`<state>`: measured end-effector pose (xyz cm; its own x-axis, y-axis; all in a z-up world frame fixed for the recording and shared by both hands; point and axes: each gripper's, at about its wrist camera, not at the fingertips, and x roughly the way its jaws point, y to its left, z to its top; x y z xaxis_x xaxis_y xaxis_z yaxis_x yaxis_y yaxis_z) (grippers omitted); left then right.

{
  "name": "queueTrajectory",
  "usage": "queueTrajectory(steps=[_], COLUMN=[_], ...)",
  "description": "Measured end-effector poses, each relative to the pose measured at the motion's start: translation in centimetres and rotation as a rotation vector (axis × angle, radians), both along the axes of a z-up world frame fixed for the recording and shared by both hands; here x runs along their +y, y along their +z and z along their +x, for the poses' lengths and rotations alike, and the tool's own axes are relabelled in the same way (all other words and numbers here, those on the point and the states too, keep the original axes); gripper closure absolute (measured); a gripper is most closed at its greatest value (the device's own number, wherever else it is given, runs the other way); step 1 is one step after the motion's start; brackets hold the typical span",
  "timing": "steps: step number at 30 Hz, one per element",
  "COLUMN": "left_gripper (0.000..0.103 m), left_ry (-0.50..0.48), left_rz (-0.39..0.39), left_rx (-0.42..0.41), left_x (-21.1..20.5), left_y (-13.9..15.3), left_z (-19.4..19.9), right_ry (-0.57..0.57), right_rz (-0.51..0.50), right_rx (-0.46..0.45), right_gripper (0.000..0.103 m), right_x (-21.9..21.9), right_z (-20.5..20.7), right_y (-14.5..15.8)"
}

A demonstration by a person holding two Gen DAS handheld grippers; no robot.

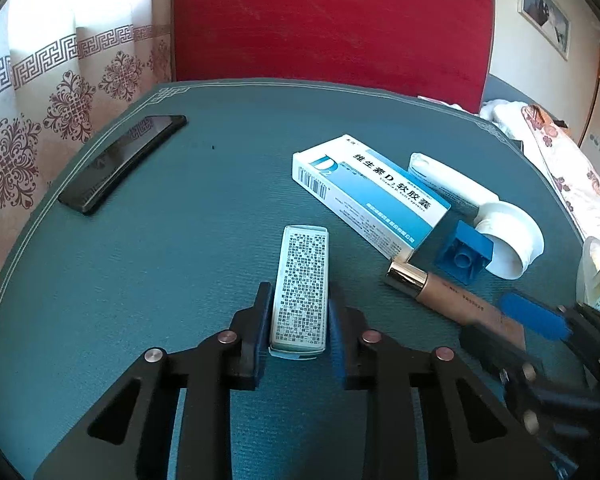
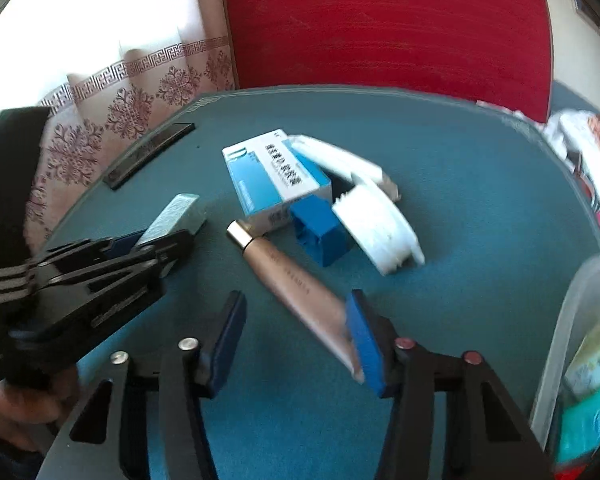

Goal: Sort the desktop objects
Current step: 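Grasp the grey-white patterned box with the left gripper while the right grasps the beige tube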

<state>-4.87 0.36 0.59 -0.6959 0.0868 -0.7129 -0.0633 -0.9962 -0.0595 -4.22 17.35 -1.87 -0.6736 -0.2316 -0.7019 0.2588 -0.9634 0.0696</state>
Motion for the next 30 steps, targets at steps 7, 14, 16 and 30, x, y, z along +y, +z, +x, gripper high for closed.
queueTrajectory(steps=[7, 14, 16, 30], left_gripper=[0.075, 0.075, 0.075, 0.075], left_ry=[0.018, 0.024, 0.025, 0.033], left_rz=[0.025, 0.039, 0.045, 0.052], left_rx=[-0.006, -0.007, -0.004, -0.008], left_x=[-0.7, -1.1, -1.2, -1.3], left_y=[0.1, 0.1, 0.3, 0.2], left_z=[-0.2, -0.2, 0.0, 0.2], right_ry=[0.049, 0.077, 0.076, 0.058], right_rz=[0.005, 0.069, 0.080, 0.124], right_rx=[-0.032, -0.027, -0.024, -0.014], right_gripper=[0.062, 0.063, 0.063, 0.067], right_x=[-0.7, -2.2, -2.4, -3.5], right_z=[-1.9, -2.2, -2.2, -1.9], right_y=[-0.4, -0.8, -0.9, -0.9])
